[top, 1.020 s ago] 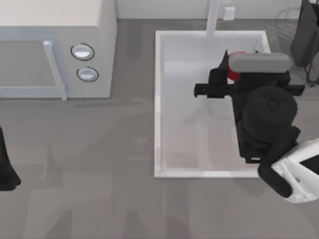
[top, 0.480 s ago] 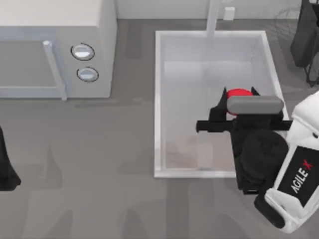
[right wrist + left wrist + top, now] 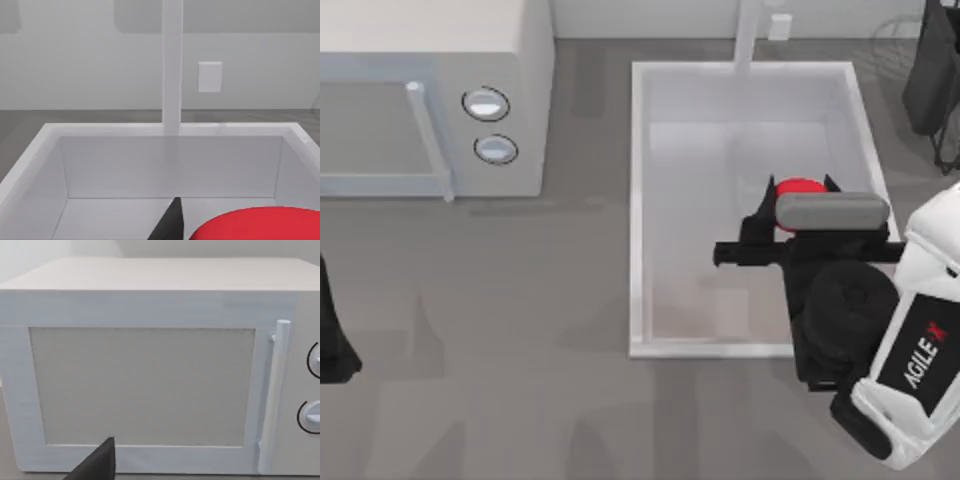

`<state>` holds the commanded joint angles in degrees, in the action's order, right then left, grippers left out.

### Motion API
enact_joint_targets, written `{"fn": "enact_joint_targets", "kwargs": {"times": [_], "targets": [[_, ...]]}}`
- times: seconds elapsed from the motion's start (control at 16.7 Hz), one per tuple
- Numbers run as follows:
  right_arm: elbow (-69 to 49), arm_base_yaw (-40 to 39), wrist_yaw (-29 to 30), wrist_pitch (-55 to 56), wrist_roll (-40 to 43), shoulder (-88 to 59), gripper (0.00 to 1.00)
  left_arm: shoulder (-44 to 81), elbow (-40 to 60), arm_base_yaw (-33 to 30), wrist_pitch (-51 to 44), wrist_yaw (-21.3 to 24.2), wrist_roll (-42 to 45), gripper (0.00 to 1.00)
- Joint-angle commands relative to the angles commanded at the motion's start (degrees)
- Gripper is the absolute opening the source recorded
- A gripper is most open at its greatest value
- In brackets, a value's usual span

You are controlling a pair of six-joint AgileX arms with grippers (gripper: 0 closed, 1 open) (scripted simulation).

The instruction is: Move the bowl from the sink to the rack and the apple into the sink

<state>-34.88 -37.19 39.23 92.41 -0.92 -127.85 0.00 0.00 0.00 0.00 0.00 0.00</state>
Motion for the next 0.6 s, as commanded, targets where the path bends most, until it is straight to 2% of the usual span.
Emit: {"fn": "enact_joint_targets", "kwargs": {"times": [0.54, 0.6], "targets": [[0.00, 0.00, 0.00, 0.00, 0.00, 0.00, 0.98, 0.00, 0.00, 0.00, 0.00, 0.00, 0.00, 1.00], [0.00, 0.00, 0.00, 0.00, 0.00, 0.00, 1.00, 0.00, 0.00, 0.00, 0.00, 0.00, 0.00, 1.00]]}}
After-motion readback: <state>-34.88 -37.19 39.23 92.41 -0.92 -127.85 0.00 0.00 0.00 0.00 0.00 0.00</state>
